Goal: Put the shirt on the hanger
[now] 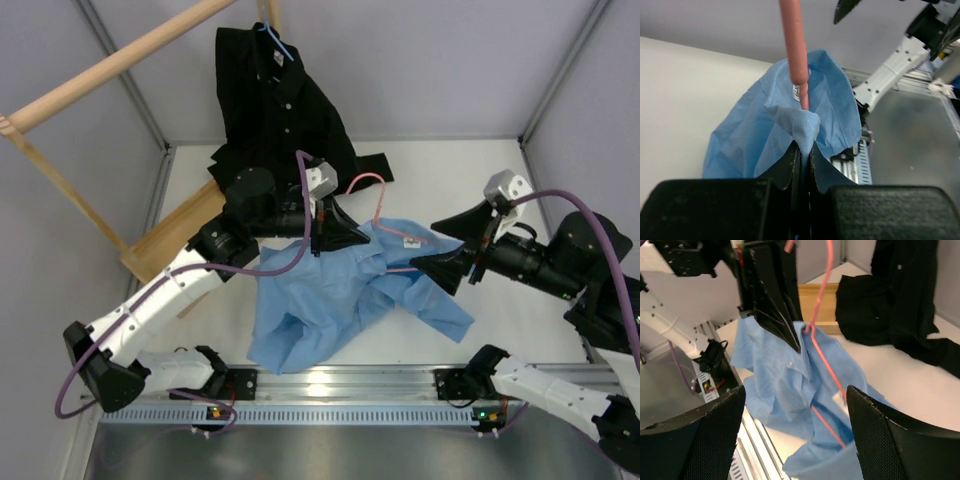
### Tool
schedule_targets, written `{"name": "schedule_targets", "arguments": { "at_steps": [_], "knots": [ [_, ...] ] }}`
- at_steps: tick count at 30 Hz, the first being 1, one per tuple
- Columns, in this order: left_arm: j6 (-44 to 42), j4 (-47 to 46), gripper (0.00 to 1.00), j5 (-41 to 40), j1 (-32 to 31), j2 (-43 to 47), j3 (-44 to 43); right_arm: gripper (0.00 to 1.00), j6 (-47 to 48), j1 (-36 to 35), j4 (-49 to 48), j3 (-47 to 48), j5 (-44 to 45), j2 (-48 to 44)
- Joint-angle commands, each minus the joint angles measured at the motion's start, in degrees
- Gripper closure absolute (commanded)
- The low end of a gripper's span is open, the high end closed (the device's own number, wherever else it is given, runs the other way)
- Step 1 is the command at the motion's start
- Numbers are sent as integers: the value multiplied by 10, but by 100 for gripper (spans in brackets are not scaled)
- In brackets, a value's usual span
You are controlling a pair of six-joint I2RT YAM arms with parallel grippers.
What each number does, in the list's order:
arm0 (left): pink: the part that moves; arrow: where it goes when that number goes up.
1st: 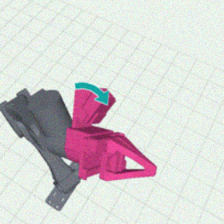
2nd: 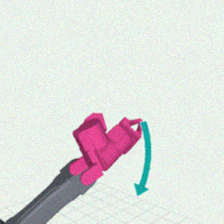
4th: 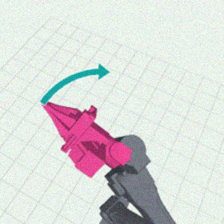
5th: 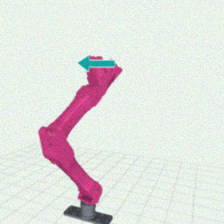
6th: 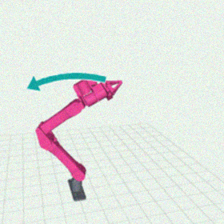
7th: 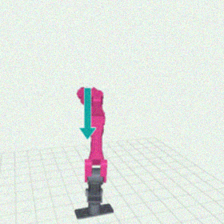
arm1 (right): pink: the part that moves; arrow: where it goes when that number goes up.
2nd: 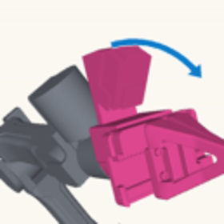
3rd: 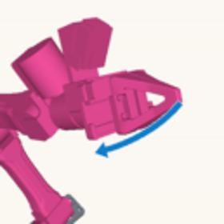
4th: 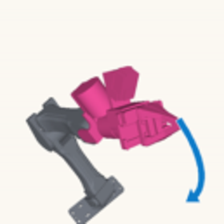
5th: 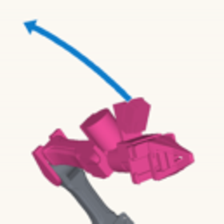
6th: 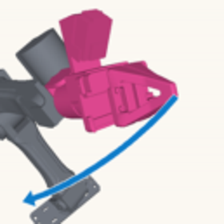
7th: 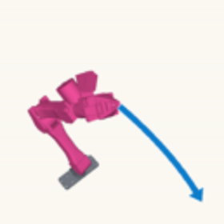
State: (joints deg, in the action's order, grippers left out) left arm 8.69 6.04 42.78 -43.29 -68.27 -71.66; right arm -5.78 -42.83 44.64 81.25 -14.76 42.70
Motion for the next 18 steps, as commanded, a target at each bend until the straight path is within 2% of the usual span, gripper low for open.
{"name": "schedule_targets", "arguments": {
  "at_steps": [1, 4, 9, 13, 15, 18],
  "knots": [
    [17, -22, 100, 134, -6, -19, -37, 22, 45, 6, -9, 17, -83, 55],
    [16, -23, 100, 178, -16, -31, -47, 23, 32, 6, -46, 19, -111, 77],
    [11, -23, 100, 238, -27, -42, -48, 31, 19, 6, -100, 24, -171, 106],
    [5, -23, 100, 245, -29, -44, -42, 39, -11, 6, -153, 6, -231, 120],
    [1, -22, 100, 245, -29, -47, -38, 47, -19, 6, -168, 2, -251, 125],
    [0, -22, 100, 245, -29, -49, -38, 56, -29, 6, -190, -7, -256, 127]
  ]
}}
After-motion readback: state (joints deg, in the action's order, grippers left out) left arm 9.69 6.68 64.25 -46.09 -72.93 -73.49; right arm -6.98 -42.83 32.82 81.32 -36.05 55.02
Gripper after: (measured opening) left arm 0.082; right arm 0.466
